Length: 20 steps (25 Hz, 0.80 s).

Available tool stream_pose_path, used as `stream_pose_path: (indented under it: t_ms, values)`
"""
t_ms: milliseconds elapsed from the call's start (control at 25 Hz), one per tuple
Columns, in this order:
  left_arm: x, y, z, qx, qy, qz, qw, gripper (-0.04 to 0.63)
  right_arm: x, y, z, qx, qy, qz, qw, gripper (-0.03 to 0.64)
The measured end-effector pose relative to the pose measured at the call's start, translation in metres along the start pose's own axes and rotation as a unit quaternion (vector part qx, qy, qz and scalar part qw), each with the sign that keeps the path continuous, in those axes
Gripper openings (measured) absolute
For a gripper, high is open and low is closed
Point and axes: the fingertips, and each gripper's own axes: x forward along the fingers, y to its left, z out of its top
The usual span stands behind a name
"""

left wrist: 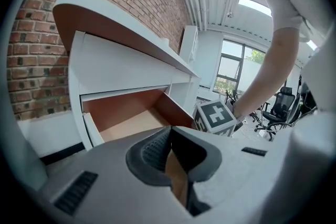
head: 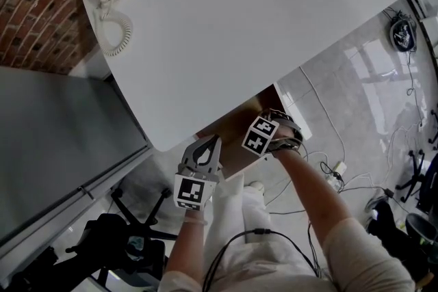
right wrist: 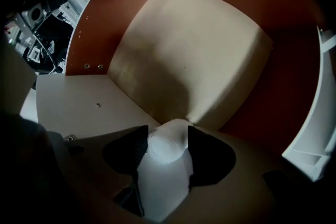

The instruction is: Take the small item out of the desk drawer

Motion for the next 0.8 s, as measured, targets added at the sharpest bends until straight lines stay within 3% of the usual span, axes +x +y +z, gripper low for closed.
stream_pose_path:
  t_ms: [360,640,800]
  values:
    - [-0.001,-0.007,-0.001,-0.002,-0.006,0.000,1.0000,0.005,0.010,-0.008,-0.006,0.004,0.040,0.000,0.999,0.198]
    - [-0.005,-0.010,-0.007,-0.004,-0.008,0.005,1.0000,0.005,0.007,-0.009,-0.008,-0.039,0.038,-0.020,0.998,0.166]
    - [-0.009,-0.012,-0.007,-0.004,-0.007,0.008,0.9999,0.005,0.000,-0.008,-0.009,-0.026,0.016,-0.028,0.999,0.161]
